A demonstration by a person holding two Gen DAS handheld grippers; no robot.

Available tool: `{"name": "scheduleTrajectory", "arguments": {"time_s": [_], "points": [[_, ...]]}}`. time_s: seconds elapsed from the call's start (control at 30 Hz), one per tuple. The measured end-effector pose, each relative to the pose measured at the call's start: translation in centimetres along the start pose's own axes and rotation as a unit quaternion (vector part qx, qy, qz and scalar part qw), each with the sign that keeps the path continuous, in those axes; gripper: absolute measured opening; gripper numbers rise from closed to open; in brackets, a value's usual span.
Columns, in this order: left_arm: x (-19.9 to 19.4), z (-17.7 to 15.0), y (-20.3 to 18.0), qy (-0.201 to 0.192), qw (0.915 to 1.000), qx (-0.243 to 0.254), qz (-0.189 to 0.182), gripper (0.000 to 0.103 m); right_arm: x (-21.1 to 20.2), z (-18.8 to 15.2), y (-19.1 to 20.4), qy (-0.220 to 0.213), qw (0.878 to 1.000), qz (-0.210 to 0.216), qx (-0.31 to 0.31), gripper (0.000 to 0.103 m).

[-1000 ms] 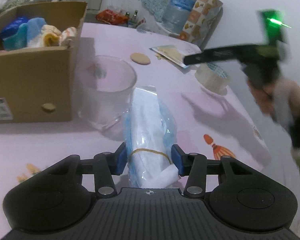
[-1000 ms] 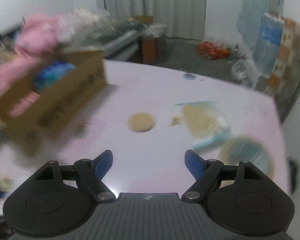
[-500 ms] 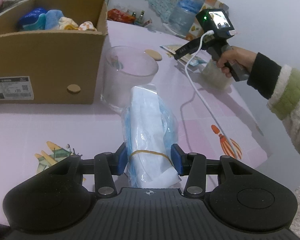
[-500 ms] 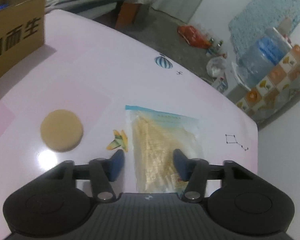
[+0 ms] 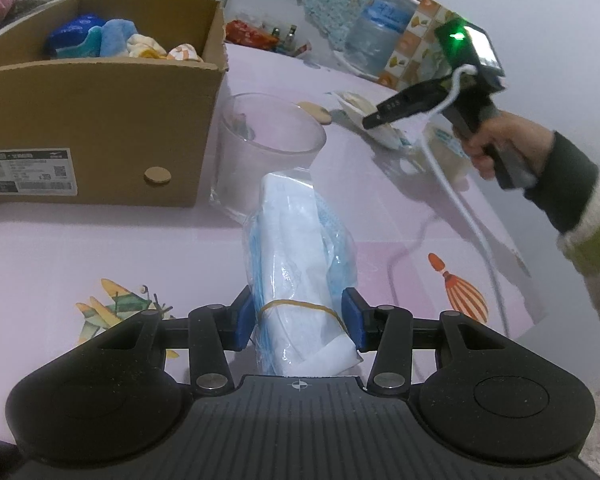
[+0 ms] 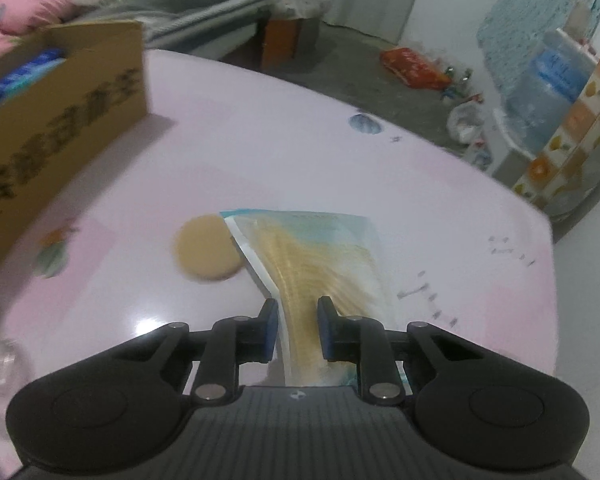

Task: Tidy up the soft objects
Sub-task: 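Grasp the clear ziplock bag with the right tool while the left tool holds the mask bag, then carry the mask bag and ziplock bag over the box with both tools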

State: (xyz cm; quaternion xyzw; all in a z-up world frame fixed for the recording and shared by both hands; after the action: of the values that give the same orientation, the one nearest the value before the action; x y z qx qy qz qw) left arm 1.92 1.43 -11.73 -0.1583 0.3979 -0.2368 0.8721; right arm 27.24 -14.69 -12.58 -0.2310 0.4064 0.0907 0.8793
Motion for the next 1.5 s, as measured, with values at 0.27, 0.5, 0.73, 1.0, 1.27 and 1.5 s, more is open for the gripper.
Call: {"name": "scheduleTrajectory", "arguments": {"time_s": [0.27, 0.5, 0.73, 1.0, 1.27, 1.5], "points": [[0.1, 0.0, -0.2, 0.000, 1.0000, 0.007, 0.007, 0.045, -5.1, -4.3, 0.8, 0.006, 0.995, 0.078, 0.068, 0.040], [0.4, 0.3, -0.7, -0.002, 0.9997, 0.020, 0.016, 0.045, -10.0, -9.5, 0.6, 0.018, 0.971, 0.169, 0.169, 0.040], [1.4, 0.4, -1.4, 0.006, 0.9998, 0.019, 0.004, 0.047, -14.3, -14.5, 2.0, 0.040, 0.911, 0.291, 0.288, 0.040], [2.4, 0.3, -2.6, 0.017, 0.9994, 0.030, -0.008, 0.047, -15.3, -17.0, 4.1, 0.069, 0.813, 0.426, 0.390, 0.040], [3.5, 0.1, -3.9, 0.038, 0.9981, 0.043, -0.022, 0.051, -15.3, -18.1, 4.2, 0.060, 0.804, 0.433, 0.403, 0.042], [5.0, 0.7, -4.7, 0.043, 0.9973, 0.055, -0.023, 0.053, -14.7, -18.1, 3.4, 0.049, 0.838, 0.383, 0.386, 0.069]]}}
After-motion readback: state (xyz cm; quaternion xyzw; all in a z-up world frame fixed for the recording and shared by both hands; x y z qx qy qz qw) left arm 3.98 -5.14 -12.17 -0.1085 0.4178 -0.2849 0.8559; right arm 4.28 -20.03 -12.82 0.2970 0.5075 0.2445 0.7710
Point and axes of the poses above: each gripper's, at about its wrist camera, not at the fingertips, and x roughly the way its jaws point, y to its left, z to its top, the point moved 9 cm from there along x, roughly the way its jaws point, and after that the axes turned 11 degrees about -z, right-handed, at the moved point
